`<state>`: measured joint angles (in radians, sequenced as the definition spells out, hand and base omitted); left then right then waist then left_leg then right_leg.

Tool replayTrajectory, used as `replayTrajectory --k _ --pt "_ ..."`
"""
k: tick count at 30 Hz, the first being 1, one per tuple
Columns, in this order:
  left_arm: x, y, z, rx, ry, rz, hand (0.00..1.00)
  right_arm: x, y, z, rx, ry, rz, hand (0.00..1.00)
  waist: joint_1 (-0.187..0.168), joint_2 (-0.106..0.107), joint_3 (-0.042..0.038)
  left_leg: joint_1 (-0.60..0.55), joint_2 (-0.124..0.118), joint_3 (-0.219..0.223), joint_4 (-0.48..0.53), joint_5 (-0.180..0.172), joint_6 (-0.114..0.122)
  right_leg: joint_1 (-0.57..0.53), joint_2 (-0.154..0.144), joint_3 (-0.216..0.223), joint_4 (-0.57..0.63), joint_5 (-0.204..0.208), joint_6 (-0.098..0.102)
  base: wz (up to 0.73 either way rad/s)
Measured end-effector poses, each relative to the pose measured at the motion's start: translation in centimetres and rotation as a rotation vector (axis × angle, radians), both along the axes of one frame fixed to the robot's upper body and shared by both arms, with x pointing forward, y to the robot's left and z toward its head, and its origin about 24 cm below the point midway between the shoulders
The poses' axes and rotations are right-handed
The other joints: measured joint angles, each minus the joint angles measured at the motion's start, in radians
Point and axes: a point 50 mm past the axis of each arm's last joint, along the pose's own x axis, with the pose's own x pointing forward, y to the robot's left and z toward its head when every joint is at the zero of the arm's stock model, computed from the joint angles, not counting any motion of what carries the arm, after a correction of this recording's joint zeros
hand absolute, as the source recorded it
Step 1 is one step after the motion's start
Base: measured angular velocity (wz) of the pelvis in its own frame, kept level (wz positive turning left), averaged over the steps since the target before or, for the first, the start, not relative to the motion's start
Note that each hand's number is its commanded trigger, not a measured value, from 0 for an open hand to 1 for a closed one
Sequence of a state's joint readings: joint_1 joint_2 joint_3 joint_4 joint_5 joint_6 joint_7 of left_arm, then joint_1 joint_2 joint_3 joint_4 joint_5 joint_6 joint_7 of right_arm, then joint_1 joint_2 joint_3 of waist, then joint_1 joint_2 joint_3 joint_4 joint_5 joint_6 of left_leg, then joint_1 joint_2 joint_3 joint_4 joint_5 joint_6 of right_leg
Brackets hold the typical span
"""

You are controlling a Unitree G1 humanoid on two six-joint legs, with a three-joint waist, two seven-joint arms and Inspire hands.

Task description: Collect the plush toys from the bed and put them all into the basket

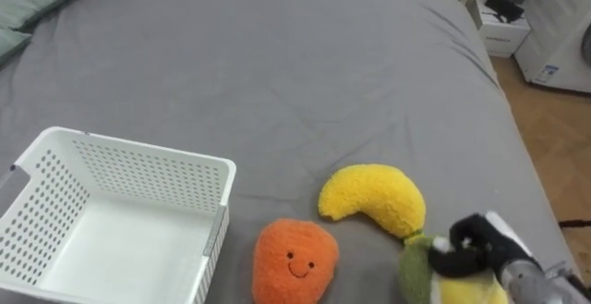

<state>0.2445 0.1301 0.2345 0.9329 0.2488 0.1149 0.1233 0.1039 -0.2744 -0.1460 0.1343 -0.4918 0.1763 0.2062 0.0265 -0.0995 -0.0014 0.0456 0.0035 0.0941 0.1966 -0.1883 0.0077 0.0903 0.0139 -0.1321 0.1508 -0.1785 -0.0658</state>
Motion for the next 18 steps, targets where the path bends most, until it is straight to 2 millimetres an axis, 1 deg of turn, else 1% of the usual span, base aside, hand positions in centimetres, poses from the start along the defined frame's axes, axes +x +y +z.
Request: replayTrajectory --k 1,3,6,9,15,18 --pt "-0.1 0.0 0.0 0.003 0.001 0.001 0.0 0.4 0.0 0.6 -0.005 -0.026 0.004 1.0 -0.001 -0.005 0.0018 0.001 0.0 0.002 -0.002 0.001 0.0 -0.001 0.0 0.001 0.0 0.0 0.0 -0.07" --pt "-0.1 0.0 0.0 0.012 -0.003 0.005 0.0 1.4 0.0 2.6 -0.023 -0.118 0.003 1.0 -0.005 -0.005 0.0014 0.0 -0.001 0.007 -0.01 0.006 0.002 -0.006 -0.002 0.001 0.001 0.0 0.0 -0.02" --pt "-0.2 0.0 0.0 0.028 -0.003 0.013 0.0 2.2 0.0 4.2 -0.035 -0.191 -0.007 1.0 -0.006 -0.008 0.0019 -0.002 -0.001 0.008 -0.01 0.006 0.002 -0.008 -0.002 0.002 0.0 0.0 0.001 0.0" --pt "-0.1 0.0 0.0 0.04 -0.008 0.015 0.0 2.5 0.5 5.6 -0.006 -0.26 -0.001 1.0 -0.006 -0.012 0.0028 -0.005 -0.001 0.008 -0.01 0.006 0.002 -0.01 -0.002 0.005 0.0 0.0 0.001 0.0" --pt "0.2 -0.2 0.1 0.051 -0.025 0.013 0.0 2.8 1.3 7.8 0.047 -0.37 0.025 1.0 0.007 -0.015 0.0 -0.016 -0.001 0.01 -0.01 0.007 0.002 -0.021 -0.001 0.007 0.002 0.001 0.001 -0.01" --pt "0.3 -0.3 0.1 0.05 -0.027 0.011 0.0 3.4 1.9 8.5 0.093 -0.409 0.039 1.0 0.015 -0.015 -0.0001 -0.018 -0.001 0.009 -0.01 0.007 0.002 -0.018 -0.002 0.0 0.003 0.001 0.001 0.0"
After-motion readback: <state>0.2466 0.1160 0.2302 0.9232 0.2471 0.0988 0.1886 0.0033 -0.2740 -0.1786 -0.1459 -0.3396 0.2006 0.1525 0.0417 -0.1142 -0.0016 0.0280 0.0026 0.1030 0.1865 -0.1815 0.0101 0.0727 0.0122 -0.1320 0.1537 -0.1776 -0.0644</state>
